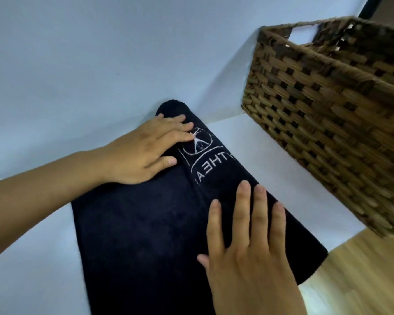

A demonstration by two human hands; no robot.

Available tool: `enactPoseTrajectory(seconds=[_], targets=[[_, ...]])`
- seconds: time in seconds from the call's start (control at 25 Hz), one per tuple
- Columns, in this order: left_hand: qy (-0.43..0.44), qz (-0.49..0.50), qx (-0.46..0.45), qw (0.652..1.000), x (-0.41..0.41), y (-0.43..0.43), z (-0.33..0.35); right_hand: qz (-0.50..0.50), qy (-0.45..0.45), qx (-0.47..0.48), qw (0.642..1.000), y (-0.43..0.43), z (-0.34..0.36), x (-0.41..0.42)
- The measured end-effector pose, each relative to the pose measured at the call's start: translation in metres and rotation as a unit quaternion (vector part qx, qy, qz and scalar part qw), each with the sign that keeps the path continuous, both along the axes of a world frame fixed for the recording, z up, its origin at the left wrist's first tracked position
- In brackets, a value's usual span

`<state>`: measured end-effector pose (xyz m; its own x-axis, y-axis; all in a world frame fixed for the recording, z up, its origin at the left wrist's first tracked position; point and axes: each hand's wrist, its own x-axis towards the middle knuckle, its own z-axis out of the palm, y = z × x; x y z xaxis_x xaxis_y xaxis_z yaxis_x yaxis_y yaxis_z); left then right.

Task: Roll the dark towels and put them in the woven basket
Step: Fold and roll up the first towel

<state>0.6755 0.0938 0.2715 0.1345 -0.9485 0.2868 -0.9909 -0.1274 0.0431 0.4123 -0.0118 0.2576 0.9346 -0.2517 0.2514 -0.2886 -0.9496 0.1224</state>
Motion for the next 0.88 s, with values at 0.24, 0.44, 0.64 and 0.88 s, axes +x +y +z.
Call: enactPoseTrajectory(seconds=[0.24, 0.44, 0.64, 0.88], targets=[[-0.051, -0.026, 0.118, 0.991, 0.002, -0.049, 0.051, 0.074, -0.042, 0.064, 0.994, -0.047, 0.048, 0.014], [0.052, -0.024, 0.298, 0.953, 0.013, -0.099, 0.056, -0.054, 0.085, 0.190, 0.977, -0.072, 0.048, 0.013], [-0.034, -0.062, 0.286, 0.956, 0.007, -0.145, 0.049, -0.090, 0.118, 0.149, 0.978, -0.110, 0.039, 0.020], [-0.053, -0.040, 0.155, 0.986, 0.010, -0.161, 0.027, -0.132, 0.115, -0.073, 0.982, -0.121, 0.034, 0.028]])
